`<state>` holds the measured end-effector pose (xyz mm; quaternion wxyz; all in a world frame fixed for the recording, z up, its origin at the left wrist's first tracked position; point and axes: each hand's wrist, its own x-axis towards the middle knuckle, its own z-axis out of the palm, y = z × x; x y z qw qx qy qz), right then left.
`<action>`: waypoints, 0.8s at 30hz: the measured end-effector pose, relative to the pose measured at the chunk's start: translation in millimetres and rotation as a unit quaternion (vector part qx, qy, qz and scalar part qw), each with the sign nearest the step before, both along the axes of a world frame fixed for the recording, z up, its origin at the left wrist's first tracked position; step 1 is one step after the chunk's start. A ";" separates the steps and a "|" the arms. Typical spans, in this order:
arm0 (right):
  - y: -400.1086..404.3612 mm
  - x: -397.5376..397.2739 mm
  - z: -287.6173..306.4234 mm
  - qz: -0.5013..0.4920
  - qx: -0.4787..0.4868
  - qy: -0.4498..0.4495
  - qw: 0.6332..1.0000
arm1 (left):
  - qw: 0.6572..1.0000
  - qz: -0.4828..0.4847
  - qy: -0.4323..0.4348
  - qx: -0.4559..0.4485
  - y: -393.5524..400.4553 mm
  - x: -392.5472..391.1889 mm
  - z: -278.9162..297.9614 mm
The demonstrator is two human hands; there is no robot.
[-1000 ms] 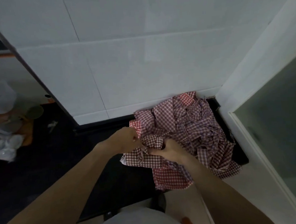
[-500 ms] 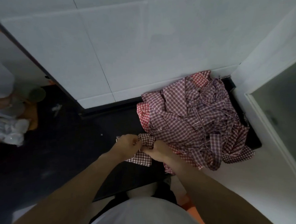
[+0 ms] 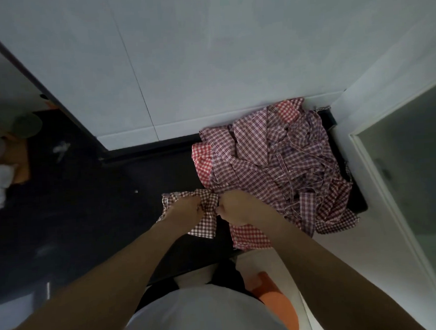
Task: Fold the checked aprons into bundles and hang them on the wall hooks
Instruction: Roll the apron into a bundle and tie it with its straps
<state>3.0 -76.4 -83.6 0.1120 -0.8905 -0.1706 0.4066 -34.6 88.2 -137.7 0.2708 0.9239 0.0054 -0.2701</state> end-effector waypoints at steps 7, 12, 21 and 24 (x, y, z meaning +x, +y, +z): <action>25.5 -23.9 -14.8 -0.132 0.241 0.012 0.961 | 0.987 0.068 0.095 -0.112 5.2 6.0 -6.2; 14.3 -25.5 -27.0 -0.375 0.336 0.080 0.860 | 0.919 0.193 0.153 -0.308 16.1 6.8 16.7; 8.8 -24.0 -41.8 -0.466 0.368 0.141 0.792 | 0.878 0.246 0.143 -0.384 27.6 -3.2 9.4; 8.1 -24.9 -48.4 -0.428 0.363 0.112 0.820 | 0.882 0.215 0.130 -0.400 31.8 -8.1 13.2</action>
